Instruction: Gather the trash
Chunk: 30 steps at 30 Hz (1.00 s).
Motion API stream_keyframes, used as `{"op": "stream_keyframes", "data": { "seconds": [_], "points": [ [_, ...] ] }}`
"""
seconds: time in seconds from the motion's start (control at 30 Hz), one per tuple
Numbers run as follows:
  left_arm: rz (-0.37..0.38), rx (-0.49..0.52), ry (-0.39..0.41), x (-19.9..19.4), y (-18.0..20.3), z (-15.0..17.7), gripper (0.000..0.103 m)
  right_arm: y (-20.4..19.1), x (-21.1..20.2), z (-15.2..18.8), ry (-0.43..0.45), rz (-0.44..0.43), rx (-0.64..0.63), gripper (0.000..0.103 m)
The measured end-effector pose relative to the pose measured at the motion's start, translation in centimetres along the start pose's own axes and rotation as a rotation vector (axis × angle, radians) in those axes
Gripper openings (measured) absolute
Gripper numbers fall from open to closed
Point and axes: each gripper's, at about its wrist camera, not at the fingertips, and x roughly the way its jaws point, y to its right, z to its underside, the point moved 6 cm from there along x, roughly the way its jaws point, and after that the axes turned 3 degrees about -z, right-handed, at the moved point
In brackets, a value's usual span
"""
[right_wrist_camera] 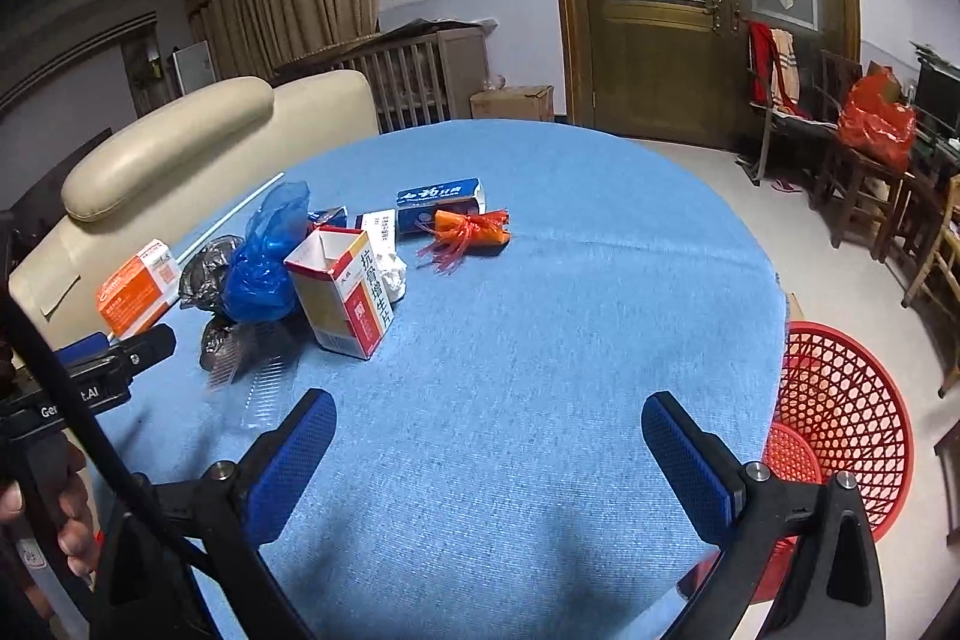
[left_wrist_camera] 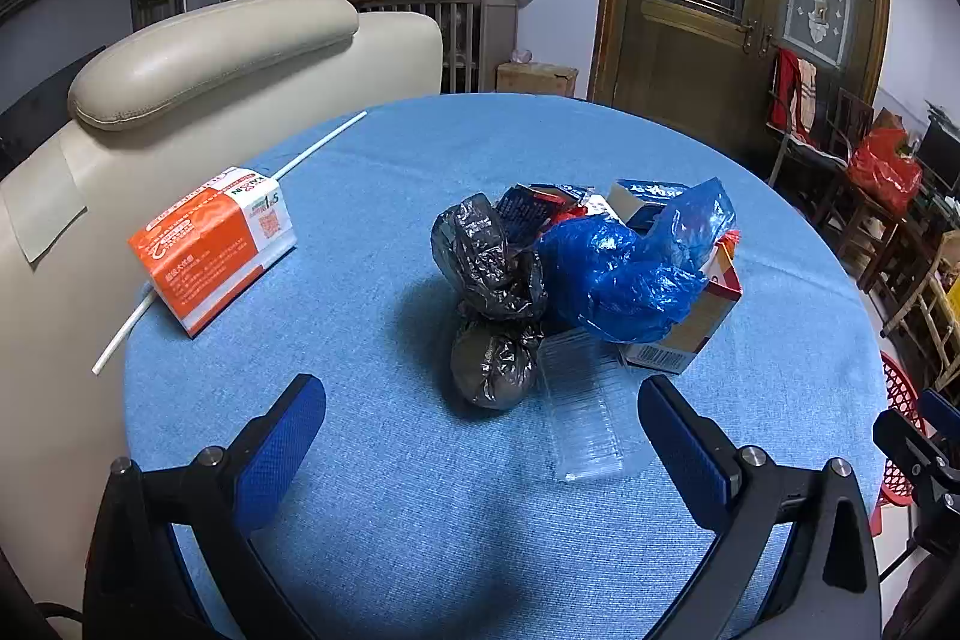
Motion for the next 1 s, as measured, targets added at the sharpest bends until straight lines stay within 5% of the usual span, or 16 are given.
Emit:
{"op": "stream_keyframes", "data": {
  "seconds": [1.0],
  "points": [
    [0.013,-0.008,-0.017,0.77,-0.58,0.56,0.103,-0.22,0.71,0.68,-0.023,0.007,-0.004,0.103]
  ]
}}
